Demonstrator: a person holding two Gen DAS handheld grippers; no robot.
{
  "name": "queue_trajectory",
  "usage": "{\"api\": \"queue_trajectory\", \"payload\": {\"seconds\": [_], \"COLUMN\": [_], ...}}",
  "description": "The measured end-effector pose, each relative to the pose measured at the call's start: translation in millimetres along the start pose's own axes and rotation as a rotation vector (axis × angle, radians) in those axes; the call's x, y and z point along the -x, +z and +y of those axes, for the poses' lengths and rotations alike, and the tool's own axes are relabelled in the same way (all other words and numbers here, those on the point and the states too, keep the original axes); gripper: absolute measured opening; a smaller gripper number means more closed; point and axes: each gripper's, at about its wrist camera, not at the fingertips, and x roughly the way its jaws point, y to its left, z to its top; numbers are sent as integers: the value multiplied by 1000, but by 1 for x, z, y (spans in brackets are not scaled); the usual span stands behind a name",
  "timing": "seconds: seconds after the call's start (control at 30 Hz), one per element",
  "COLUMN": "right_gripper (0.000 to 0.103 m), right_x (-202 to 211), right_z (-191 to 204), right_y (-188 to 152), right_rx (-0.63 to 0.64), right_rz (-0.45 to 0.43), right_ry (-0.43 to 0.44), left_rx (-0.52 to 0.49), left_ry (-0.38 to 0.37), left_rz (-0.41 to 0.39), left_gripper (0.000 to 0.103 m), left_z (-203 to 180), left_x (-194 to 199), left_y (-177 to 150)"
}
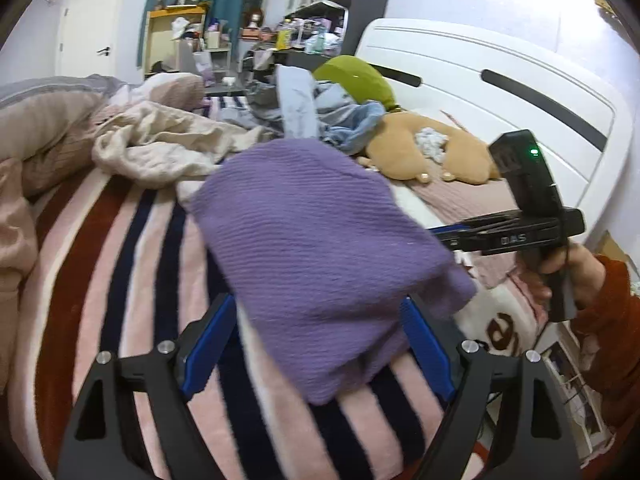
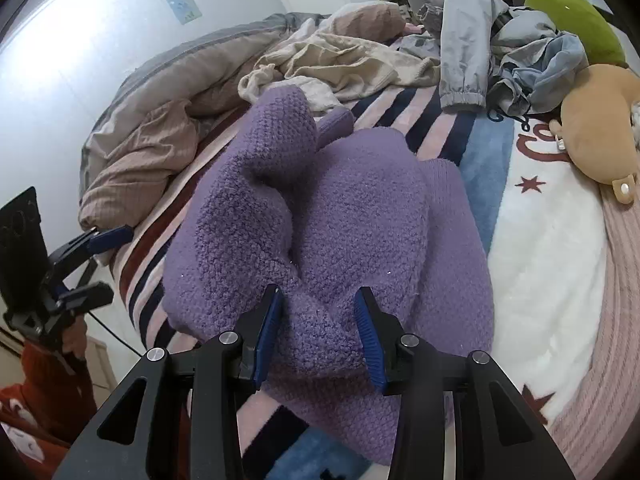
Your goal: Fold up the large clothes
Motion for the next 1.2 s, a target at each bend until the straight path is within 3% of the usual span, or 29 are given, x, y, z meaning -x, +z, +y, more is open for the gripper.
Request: {"api": "queue_trajectory", "payload": {"seconds": [0.17,0.27,0.4,0.47,0.53,0.7,0.83,0.87,0.97,1.07,1.2], "right_gripper": [35,39,59,79,89,90,89,84,26,17,13], "right_x": [5,12,28,30,26,-8,-36,-40,-52,-38,10], "right_z": [8,13,23,31,37,42,45,46,52,64,64], "right_y": [1,7,23,32,40,55,60,60,62,60,56], "right_rx": [45,55,54,63,62,68,59,58,61,122,119], "right_rz": [-7,-19,-74,-84,-72,13,77,80,87,10,-136], "right_ry": [-18,-19,33,63,85,73,135,120,93,44,3], "left_rx": [-15,-6,14,18,24,52,77,80,86,87,106], "left_ry": [98,115,101,102,100,91,75,73,81,90,49], "left_rz": [-8,6,18,26,35,55,63,62,65,71,61], "left_gripper": [87,87,87,87,87,87,88,88,88,88,89], "left_z": [17,27,35,37,39,44,50,50,51,50,49], "left_x": [-3,-12,-23,-29,-34,-44,-48,-48,-48,-47,-41], "left_y": [-3,-4,-6,-7,-8,-13,-15,-15,-14,-14,-11]}}
